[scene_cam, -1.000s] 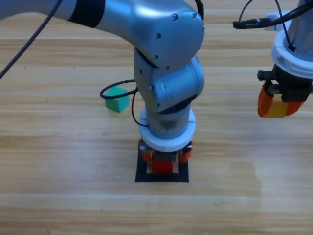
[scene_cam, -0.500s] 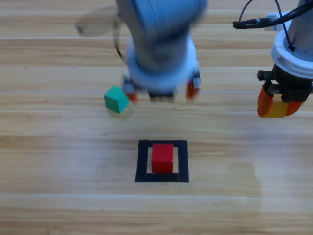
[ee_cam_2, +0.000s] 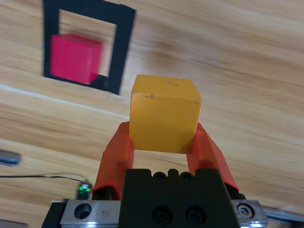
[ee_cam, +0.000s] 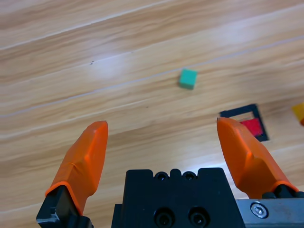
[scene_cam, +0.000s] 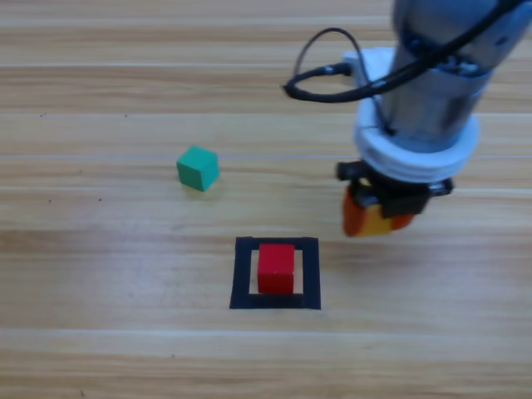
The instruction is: Stack the blocks in the rectangular block: red at the bottom, yellow in the middle, green on top
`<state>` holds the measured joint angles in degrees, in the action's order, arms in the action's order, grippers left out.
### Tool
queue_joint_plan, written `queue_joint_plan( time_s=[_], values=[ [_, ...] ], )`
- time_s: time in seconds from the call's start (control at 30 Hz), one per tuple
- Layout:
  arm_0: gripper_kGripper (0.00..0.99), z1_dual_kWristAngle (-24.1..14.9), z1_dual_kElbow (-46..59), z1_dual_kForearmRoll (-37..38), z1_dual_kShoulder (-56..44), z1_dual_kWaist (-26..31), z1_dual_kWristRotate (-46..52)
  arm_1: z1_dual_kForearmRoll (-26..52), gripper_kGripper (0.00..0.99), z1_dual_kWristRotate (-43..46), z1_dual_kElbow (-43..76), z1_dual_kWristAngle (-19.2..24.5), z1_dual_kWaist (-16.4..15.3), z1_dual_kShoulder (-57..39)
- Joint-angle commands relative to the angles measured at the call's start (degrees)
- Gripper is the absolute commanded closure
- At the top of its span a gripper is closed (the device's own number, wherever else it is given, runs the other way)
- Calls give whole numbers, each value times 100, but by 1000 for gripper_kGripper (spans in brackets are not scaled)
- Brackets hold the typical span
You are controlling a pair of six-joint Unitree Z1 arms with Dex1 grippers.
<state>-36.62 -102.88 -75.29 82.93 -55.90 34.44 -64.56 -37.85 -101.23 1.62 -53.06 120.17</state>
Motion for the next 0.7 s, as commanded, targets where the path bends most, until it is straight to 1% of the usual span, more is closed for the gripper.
queue_joint_plan(
  time_s=[0.03, 0.17, 0.27, 0.33, 0.43, 0.47, 0.57, 0.63, 0.7],
  values=[
    [17, -65, 277, -29, -304, 141, -579, -30, 755, -890, -618, 57, -583, 630],
    [17, 102, 295, -20, -576, 141, -851, -30, 754, -1347, -943, 75, -803, 911],
    [10, 234, 418, 50, -735, 141, -851, -56, 752, -1594, -1163, 84, -847, 1140],
    [0, 340, 602, 76, -866, 141, -1018, -153, 751, -1734, -1321, 75, -899, 1316],
    [0, 366, 910, 252, -1104, 141, -983, -373, 751, -1787, -1576, 101, -961, 1562],
    [0, 384, 1016, 340, -1200, 141, -975, -531, 751, -1796, -1760, 189, -961, 1685],
    [0, 472, 1147, 454, -1447, 141, -966, -1463, 751, -1787, -2894, 207, -961, 2300],
    [0, 524, 1174, 454, -1508, 141, -975, -1805, 751, -1787, -3404, 207, -961, 2599],
    [0, 559, 1235, 463, -1508, 141, -966, -1840, 749, -1787, -3492, 224, -961, 2652]
  ],
)
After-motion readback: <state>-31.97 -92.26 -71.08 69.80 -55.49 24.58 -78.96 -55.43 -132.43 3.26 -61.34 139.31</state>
